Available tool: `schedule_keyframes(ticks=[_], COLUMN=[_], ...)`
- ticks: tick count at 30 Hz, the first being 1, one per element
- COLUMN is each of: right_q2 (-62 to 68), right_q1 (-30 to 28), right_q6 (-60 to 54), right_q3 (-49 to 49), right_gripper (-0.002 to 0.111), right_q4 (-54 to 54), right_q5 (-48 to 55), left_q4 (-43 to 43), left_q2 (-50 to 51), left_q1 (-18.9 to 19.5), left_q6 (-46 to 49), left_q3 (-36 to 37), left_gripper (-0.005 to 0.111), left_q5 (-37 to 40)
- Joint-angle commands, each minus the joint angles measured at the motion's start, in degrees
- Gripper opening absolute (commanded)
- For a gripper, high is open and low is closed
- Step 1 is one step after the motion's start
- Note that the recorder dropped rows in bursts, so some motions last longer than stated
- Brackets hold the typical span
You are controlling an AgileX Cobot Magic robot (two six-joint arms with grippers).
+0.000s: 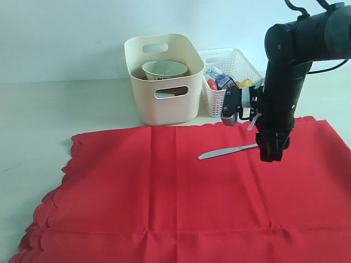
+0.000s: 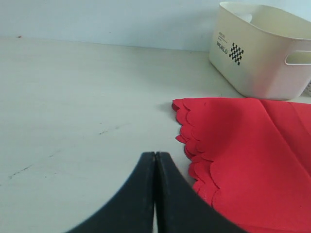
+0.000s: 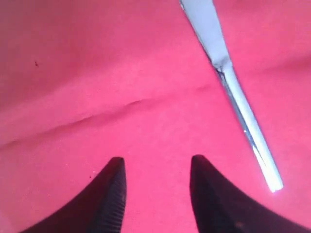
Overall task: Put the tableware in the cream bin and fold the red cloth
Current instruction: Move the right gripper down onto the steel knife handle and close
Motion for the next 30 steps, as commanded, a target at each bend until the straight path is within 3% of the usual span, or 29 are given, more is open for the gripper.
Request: schedule_keyframes(ticks=[1,6,14,21,30], right_q2=[2.1,3.8,4.4,8.0,12.9], right_q1=[-0.6,-2.2,-3.3,-5.2,-5.4], right_q6=[-1.1,-4.6,-12.4,-14.2,-15.0], right_q3=[0.1,-0.1,-1.7,-8.3,-12.5], right_gripper=[0.039,0.053,0.049,0.046,0.046], right_q4=[-3.4,-4.0,-0.5,4.9,5.6], right_q5=[-3.1,-9.5,-11.6,-2.4,-1.0], left_q4=[0.1,0.1,0.1,0.1,0.1], left_q2=[-0.3,-0.3,-0.3,-0.3,-0.3], left_q1=[0.0,0.0,0.0,0.0,0.0], left_q6=[-0.1,-0.1,-0.1,-0.1,-0.1], left_q3=[0.2,0.2,0.2,0.2,0.2], left_gripper=[0.000,0.000,0.000,0.000,0.000], left_q5=[-0.4,-0.4,-0.4,-0.4,-0.4])
